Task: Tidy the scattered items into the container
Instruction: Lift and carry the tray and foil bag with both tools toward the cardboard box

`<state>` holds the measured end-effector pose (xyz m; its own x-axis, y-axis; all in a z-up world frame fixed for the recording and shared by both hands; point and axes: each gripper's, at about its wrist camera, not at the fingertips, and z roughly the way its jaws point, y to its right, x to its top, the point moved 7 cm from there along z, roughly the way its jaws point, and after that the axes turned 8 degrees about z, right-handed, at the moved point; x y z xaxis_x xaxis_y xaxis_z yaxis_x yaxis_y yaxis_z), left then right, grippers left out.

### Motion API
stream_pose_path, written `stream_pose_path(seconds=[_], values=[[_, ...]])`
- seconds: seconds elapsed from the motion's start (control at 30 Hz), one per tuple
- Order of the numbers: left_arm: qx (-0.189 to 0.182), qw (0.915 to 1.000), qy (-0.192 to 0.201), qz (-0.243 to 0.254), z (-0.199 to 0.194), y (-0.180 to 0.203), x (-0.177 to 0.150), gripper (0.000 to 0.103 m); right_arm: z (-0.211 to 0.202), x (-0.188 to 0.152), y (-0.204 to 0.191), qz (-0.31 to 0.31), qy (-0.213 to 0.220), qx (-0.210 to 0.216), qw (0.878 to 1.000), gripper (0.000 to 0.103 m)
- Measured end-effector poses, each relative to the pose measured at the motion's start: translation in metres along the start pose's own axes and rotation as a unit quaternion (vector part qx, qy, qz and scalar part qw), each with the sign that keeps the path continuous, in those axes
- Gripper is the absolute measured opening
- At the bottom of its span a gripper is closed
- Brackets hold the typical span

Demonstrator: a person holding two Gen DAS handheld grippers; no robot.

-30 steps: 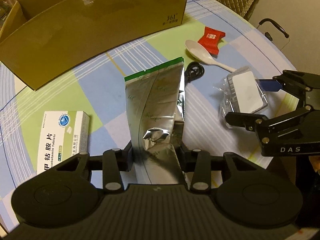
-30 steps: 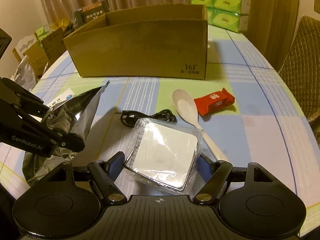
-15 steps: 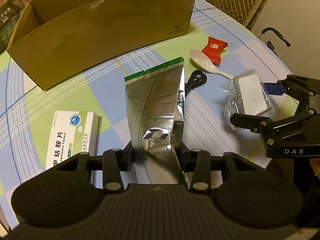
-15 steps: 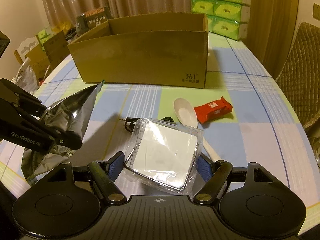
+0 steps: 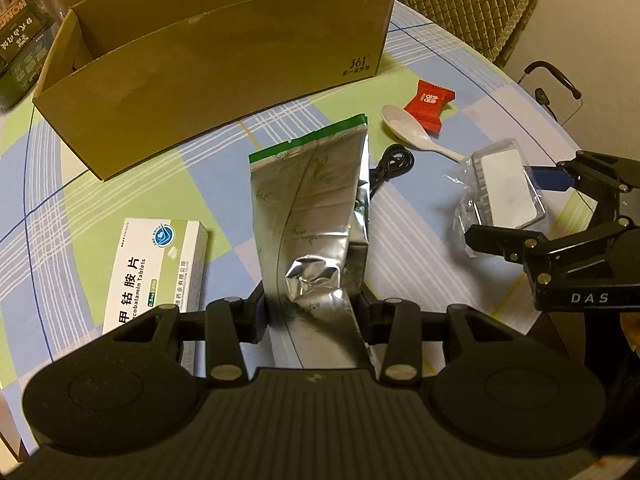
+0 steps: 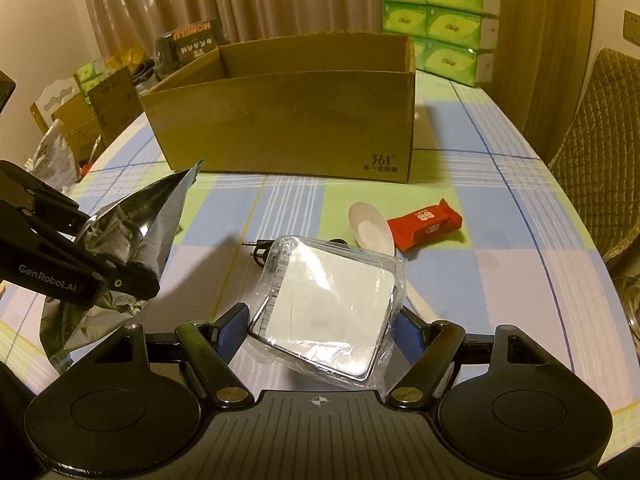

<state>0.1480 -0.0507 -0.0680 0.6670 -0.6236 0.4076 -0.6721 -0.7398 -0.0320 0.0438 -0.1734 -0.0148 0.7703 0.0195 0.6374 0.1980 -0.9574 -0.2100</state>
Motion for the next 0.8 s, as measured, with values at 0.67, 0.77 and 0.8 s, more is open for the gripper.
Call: stream_pose_path(seconds=[0.67,0.77,0.8], values=[[0.0,1.0,0.001,0.003,-0.0021,0.0028,0.0034,0.037,0.0,-0.0002,0.0016,0.001,0.0,0.0,1.0,0.073],[0.0,1.0,0.002,0.002,-0.0026,0.0027,0.0038,0.037,0.0002,0.0018,0.0023,-0.002,0.002,0.001,1.0,0.073],[0.0,1.0,0.002,0.001,-0.0032,0.0023,0.0046,0.037,0.0,0.0034,0.0023,-0.003,0.004,0.001,1.0,0.073]])
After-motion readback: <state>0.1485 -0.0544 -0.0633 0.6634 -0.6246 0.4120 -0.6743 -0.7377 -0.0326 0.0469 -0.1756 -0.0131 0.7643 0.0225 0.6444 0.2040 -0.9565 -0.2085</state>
